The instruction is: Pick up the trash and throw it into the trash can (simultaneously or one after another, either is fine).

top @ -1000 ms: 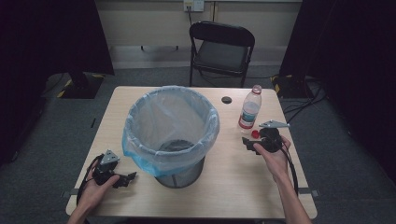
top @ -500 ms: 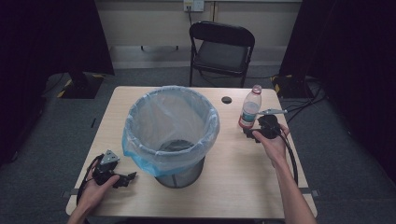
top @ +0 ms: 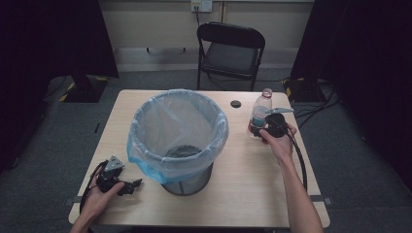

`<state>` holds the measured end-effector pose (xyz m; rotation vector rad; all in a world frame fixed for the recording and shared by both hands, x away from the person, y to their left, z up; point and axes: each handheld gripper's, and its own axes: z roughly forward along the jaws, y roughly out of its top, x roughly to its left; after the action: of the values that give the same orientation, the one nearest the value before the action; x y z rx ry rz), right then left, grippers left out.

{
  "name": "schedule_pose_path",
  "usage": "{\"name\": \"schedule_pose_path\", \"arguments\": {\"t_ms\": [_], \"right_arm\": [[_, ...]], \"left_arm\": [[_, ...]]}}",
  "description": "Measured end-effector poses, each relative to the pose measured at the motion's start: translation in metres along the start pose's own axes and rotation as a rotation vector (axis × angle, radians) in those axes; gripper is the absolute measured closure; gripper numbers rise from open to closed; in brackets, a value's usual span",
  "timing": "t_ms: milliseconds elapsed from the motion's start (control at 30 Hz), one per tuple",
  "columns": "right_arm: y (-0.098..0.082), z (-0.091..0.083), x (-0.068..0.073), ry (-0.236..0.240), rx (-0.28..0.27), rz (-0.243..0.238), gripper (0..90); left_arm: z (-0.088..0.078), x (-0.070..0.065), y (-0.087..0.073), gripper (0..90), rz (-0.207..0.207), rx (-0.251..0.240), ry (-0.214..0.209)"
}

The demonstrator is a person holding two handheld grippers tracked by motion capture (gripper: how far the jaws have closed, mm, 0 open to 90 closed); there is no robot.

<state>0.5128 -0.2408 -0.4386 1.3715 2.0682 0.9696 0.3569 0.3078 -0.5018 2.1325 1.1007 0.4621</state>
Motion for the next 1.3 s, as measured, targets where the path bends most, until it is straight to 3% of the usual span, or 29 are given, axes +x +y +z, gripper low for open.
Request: {"name": "schedule_pose_path", "arguments": {"t_ms": [300,433,500,733,900,1300], "right_arm": [[0.002,0.015,0.001,-0.027,-0.008,-0.006,17.6],[0.001,0.019,0.001,-0.024,-0.045,0.003,18.1],[0.003,0.020,0.002,-0.034,-0.072,-0.012,20.4],[0.005,0.026,0.003,-0.048,-0.072,-0.010,28.1],[0.005,0.024,0.003,-0.024,-0.059,0.007,28.7],[0.006,0.005,0.013,0.046,-0.104,0.029,29.1]], "left_arm": [[0.000,0.000,0.000,0.1,0.000,0.000,0.000],[0.000,0.000,0.000,0.1,0.000,0.000,-0.001],[0.000,0.000,0.000,0.1,0.000,0.000,0.000],[0.000,0.000,0.000,0.1,-0.001,0.000,-0.001],[0.000,0.000,0.000,0.1,-0.001,0.001,-0.001],[0.000,0.000,0.000,0.1,-0.002,0.000,0.000]]}}
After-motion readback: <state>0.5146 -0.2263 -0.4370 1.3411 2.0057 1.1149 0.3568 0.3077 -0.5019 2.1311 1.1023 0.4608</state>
